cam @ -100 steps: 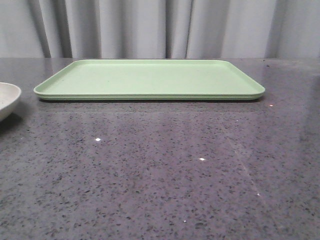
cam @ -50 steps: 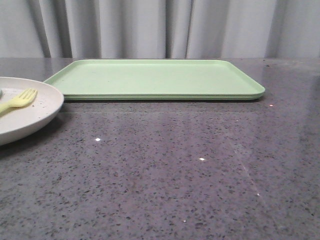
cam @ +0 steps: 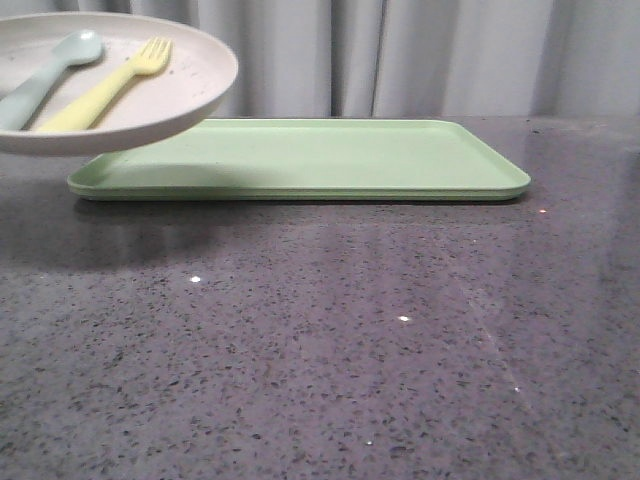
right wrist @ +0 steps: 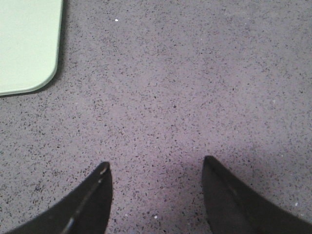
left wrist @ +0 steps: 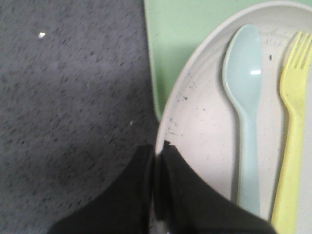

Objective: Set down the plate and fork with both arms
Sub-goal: 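Lift the plate with the left gripper and carry it over the tray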

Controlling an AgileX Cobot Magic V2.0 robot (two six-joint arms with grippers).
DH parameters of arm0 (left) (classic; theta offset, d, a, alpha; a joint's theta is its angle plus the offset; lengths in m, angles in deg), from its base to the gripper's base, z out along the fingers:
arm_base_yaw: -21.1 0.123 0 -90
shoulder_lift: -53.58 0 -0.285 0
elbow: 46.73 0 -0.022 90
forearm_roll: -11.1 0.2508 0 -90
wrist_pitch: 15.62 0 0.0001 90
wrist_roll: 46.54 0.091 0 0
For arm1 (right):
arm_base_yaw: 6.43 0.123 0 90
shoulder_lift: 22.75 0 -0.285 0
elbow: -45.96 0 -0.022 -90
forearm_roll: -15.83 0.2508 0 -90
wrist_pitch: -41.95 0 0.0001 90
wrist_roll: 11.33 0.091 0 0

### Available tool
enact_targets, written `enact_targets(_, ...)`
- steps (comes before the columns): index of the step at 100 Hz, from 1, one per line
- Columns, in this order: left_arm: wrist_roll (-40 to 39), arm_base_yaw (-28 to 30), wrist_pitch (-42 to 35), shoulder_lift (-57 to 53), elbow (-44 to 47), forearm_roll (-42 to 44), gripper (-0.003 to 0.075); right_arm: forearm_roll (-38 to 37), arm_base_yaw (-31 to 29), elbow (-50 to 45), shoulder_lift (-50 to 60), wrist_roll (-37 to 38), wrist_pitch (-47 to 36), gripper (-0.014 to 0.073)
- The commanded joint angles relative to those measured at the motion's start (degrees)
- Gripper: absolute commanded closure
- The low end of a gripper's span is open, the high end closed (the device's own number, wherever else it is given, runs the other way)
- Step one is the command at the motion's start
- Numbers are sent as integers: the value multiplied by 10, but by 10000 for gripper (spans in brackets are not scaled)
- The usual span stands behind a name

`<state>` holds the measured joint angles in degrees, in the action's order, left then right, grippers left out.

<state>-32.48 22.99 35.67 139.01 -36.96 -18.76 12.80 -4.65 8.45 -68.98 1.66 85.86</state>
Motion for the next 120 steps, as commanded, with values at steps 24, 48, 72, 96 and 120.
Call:
enact_targets(24, -69, -74, -48, 111, -140, -38, 741, -2, -3, 21, -1, -5, -37, 169)
enact_targets(48, -110, -132, -110, 187, -206, -38, 741, -2, -3, 21, -1, -5, -37, 169)
enact_targets(72, -150, -161, -128, 249, -249, -38, 741, -2, -3, 21, -1, -5, -36, 169)
enact_targets(96, -153, -167, -137, 282, -262, -36, 741, 4, -3, 21, -1, -5, -34, 169)
enact_targets(120, -153, -167, -148, 298, -262, -34, 741, 5, -3, 21, -1, -5, -29, 170)
